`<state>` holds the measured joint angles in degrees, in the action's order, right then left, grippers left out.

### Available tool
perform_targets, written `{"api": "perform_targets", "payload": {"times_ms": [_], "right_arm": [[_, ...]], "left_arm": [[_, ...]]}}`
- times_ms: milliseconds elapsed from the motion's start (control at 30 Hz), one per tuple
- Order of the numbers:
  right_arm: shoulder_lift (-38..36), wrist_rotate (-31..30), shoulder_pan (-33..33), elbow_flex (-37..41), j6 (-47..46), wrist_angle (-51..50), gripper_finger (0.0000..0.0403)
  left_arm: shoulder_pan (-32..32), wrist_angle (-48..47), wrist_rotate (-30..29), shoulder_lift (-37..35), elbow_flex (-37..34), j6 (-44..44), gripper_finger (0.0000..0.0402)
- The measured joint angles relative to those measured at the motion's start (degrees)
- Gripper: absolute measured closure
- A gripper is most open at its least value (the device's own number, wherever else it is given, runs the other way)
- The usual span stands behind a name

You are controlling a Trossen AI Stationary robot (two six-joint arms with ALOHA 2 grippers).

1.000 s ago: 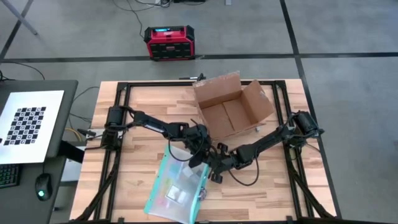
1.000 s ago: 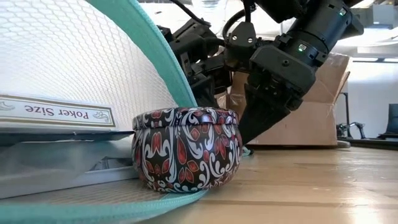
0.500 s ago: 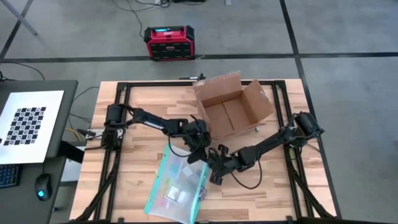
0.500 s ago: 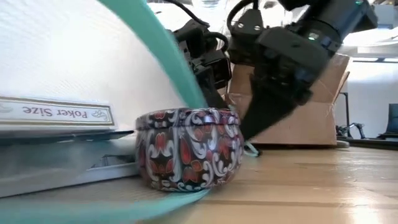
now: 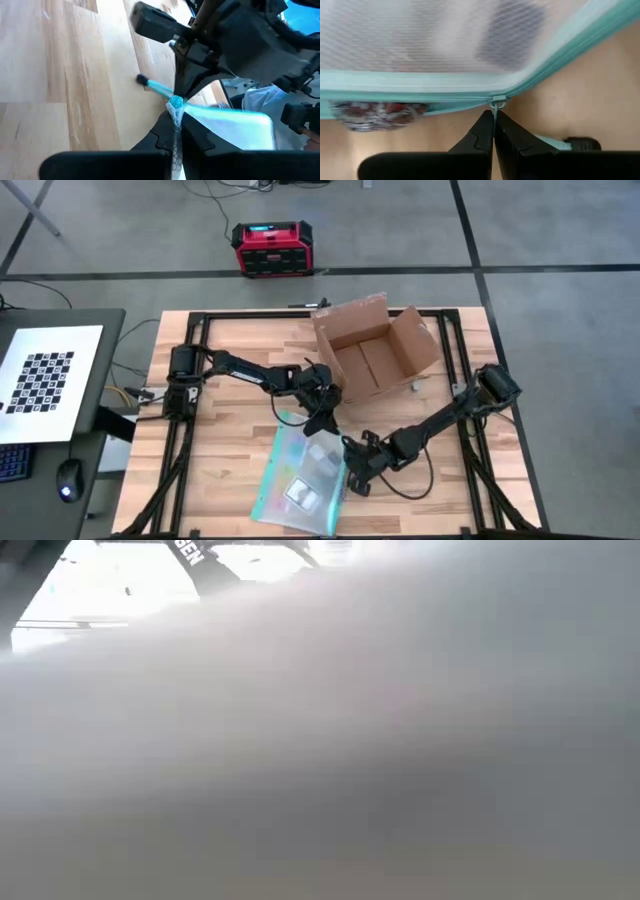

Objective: Unpack boxes
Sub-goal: Close the transparent zip bag

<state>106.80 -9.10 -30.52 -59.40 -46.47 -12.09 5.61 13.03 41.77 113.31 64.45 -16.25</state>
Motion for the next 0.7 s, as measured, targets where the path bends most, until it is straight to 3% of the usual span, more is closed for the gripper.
{"api": "perform_targets", "payload": {"times_ms": [200, 700], "right_arm": [[-2.1, 5.9, -2.7, 0.0, -6.4, -0.7, 0.0403], [-8.2, 6.8, -12.7, 0.0, -21.1, -5.3, 0.0403]], "left_arm": [[1.3, 0.9, -0.1, -0.1, 0.0, -0.1, 0.0401], [4.6, -0.3, 1.6, -0.1, 0.0, 0.6, 0.0401]]}}
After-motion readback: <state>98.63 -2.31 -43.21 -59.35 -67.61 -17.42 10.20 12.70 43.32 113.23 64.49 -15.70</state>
